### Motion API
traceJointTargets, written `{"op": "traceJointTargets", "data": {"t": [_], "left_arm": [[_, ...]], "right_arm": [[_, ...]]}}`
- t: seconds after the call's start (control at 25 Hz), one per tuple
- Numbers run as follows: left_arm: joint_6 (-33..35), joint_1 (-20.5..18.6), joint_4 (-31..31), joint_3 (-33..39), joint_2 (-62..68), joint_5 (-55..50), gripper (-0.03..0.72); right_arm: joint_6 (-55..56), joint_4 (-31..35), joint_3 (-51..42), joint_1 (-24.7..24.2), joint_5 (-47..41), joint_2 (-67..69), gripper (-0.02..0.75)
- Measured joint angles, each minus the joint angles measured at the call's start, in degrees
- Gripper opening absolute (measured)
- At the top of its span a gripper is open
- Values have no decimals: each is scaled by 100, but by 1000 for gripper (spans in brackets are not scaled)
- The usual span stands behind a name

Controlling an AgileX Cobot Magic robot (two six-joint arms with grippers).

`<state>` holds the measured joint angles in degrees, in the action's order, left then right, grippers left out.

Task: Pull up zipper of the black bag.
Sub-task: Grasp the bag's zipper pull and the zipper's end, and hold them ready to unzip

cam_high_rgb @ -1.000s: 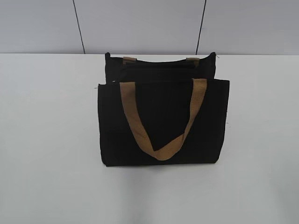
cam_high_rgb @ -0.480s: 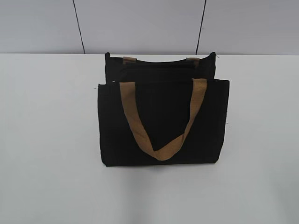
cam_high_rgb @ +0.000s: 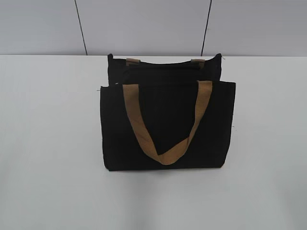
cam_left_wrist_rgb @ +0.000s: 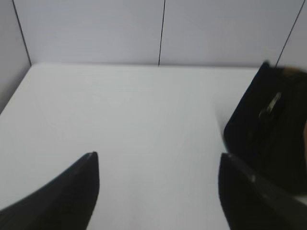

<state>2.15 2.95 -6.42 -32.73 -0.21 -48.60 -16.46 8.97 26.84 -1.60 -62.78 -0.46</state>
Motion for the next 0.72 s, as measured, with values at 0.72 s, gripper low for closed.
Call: {"op": "traceJointTargets", "data": {"t": [0.72], "left_arm": [[-182,25,556,2010,4218,7259,485]], "right_arm": [[0,0,0,0,0,0,596]]}}
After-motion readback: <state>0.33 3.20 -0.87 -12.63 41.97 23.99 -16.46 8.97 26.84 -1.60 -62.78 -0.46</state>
